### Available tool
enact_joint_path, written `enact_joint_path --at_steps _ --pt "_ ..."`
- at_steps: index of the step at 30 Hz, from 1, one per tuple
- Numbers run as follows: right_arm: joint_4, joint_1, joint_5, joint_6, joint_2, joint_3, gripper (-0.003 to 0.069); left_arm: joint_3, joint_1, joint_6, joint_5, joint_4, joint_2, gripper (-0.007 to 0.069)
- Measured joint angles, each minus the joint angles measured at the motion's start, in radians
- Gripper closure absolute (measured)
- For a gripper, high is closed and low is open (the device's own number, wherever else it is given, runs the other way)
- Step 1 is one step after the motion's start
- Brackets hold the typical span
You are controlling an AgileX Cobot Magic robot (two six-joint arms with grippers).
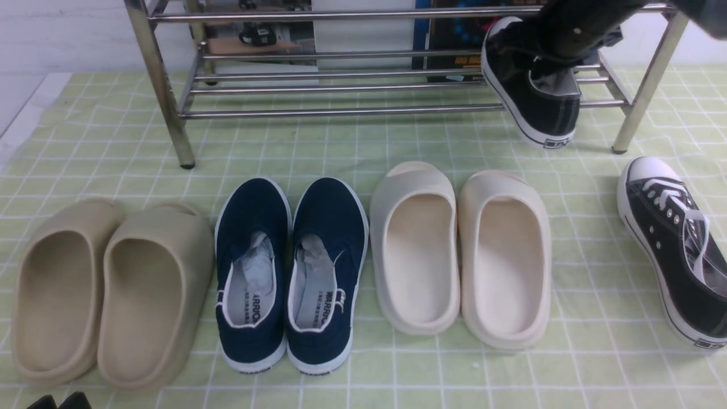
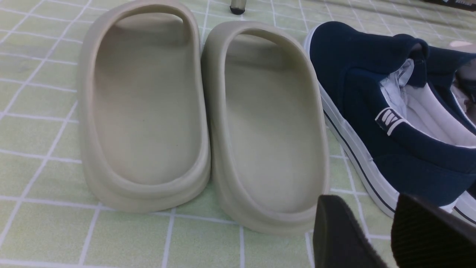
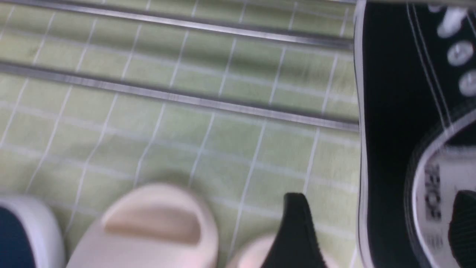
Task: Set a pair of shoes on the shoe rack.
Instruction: Use the right arm to grab the shoe closest to it
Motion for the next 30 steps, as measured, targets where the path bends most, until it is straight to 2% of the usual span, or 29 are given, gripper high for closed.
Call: enact_joint_path --at_steps 6,9,10,13,17,20,23,27,30 --pt "-0.053 0.0 0.045 0.0 -0.198 0.185 0.0123 0.0 0.0 0.0 0.0 0.0 0.0 0.0386" --pt "-0.159 0.0 0.074 0.023 -0.338 0.287 0.0125 0.0 0.0 0.0 0.0 0.0 0.0 0.0386" --pt "-0.229 -0.001 0.099 0.061 -0.399 0.359 0.0125 0.0 0.0 0.0 0.0 0.0 0.0 0.0386" --pt "-0.321 -0.012 0.142 0.137 -0.454 0.503 0.0125 0.0 0.0 0.0 0.0 0.0 0.0 0.0386" --pt "-0.385 -0.06 0.154 0.239 -0.458 0.747 0.0125 0.0 0.0 0.0 0.0 0.0 0.0 0.0386" --pt "-0.367 -0.13 0.056 0.272 -0.453 0.894 0.0129 0.0 0.0 0.0 0.0 0.0 0.0 0.0386" --pt "-0.329 -0.163 -0.011 0.272 -0.448 0.941 0.0142 0.0 0.0 0.0 0.0 0.0 0.0 0.0386" --pt "-0.288 -0.179 -0.091 0.245 -0.382 0.967 0.0202 0.0 0.0 0.0 0.0 0.0 0.0 0.0386" --pt "-0.3 -0.179 -0.125 0.236 -0.314 0.963 0.0279 0.0 0.0 0.0 0.0 0.0 0.0 0.0386"
